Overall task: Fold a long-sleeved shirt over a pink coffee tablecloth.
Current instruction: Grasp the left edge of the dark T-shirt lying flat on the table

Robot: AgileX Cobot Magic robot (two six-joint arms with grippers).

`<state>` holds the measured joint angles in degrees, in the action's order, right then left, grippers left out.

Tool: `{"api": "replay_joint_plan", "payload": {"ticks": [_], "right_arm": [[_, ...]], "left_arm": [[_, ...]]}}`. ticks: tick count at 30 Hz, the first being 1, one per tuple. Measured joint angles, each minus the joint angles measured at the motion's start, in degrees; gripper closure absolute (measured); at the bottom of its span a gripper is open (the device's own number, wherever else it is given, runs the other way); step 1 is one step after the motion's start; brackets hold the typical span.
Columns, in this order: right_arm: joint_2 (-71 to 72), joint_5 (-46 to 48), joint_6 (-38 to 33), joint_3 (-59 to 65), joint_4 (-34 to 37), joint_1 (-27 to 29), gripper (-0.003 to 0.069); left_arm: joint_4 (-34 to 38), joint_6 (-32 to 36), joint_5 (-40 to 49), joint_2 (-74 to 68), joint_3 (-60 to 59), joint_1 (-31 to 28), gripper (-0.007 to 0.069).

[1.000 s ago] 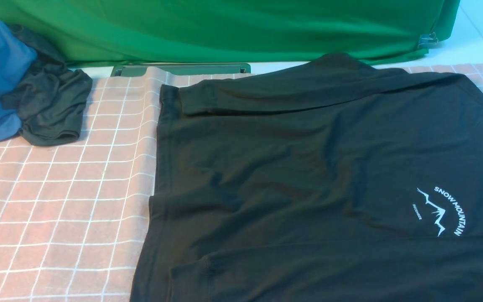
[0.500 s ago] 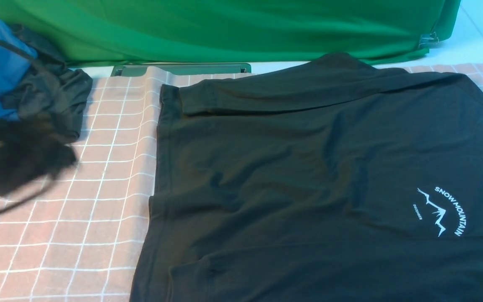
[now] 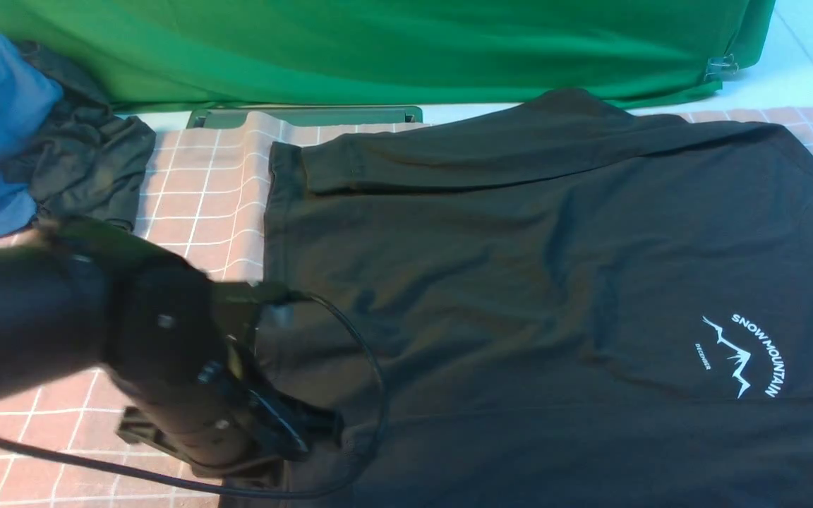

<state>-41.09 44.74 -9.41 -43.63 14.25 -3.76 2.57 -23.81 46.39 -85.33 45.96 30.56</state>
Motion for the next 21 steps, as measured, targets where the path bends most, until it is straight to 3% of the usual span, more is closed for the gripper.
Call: {"api": "replay_joint_plan", "payload": {"ticks": [2,6,12,15,19,21], "right_arm": [[-0.45,0.28,-1.10,0.06,1.01,0.00,0.0622],[-0.63,0.16,-2.83,0.06,3.55,0.00,0.0622],[-0.63,-0.73,-2.90,0.06,4.05,0.00,0.0622],[-0.63,-0.90,-2.96,0.06,4.21,0.00,0.0622],[-0.63,-1.23,-3.01,0.06,4.28,0.00,0.0622],[-0.63,-1.38,-3.01,0.06,4.28,0.00,0.0622]], "left_arm": [[-0.13,-0.11,-0.92,-1.18,-0.05,0.12,0.0602],[-2.57,-0.42,-4.62,-4.05,-0.03,0.20,0.0494],[-2.87,-0.55,-9.57,-6.23,-0.03,0.20,0.0245],[-2.57,-0.55,-11.05,-6.87,-0.09,0.20,0.0155],[-2.57,0.56,-11.27,-7.50,-0.15,0.20,0.0149],[-1.03,2.66,-11.08,-7.81,-0.15,0.20,0.0210]]}}
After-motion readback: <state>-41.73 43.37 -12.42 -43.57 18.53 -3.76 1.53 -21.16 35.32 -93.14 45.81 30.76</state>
